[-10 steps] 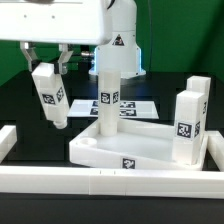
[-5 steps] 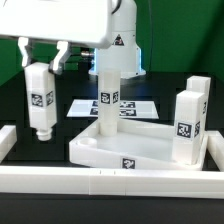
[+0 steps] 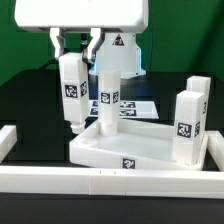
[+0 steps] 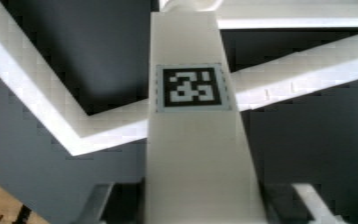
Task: Assemble desk
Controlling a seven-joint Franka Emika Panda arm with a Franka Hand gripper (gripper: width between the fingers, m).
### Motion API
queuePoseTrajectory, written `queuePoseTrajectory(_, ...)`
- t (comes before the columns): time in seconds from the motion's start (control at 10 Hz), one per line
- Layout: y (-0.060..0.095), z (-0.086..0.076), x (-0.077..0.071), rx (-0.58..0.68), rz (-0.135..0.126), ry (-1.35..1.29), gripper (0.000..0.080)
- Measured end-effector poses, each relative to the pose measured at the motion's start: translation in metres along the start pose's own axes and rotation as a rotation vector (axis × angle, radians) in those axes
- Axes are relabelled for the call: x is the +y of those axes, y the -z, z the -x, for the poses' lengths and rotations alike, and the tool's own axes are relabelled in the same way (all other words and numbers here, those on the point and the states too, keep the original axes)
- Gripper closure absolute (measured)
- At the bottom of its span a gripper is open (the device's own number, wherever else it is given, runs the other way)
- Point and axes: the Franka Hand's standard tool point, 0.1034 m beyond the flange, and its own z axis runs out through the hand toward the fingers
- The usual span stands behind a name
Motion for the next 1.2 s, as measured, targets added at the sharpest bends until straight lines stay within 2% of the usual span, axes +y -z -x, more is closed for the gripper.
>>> queuePoseTrajectory(0.2, -0.001, 0.006, 0.001, 0.021, 0.004, 0.003, 0.0511)
queuePoseTrajectory(0.3, -0.001, 0.010, -0.008, 0.023, -0.001, 0.020, 0.0511)
queuePoseTrajectory(0.7, -0.001, 0.006, -0.009, 0.082, 0.008, 0.043, 0.0511)
queuePoseTrajectory(1.2, -0.008, 0.017, -0.017, 0.063, 0.007, 0.061, 0.0511)
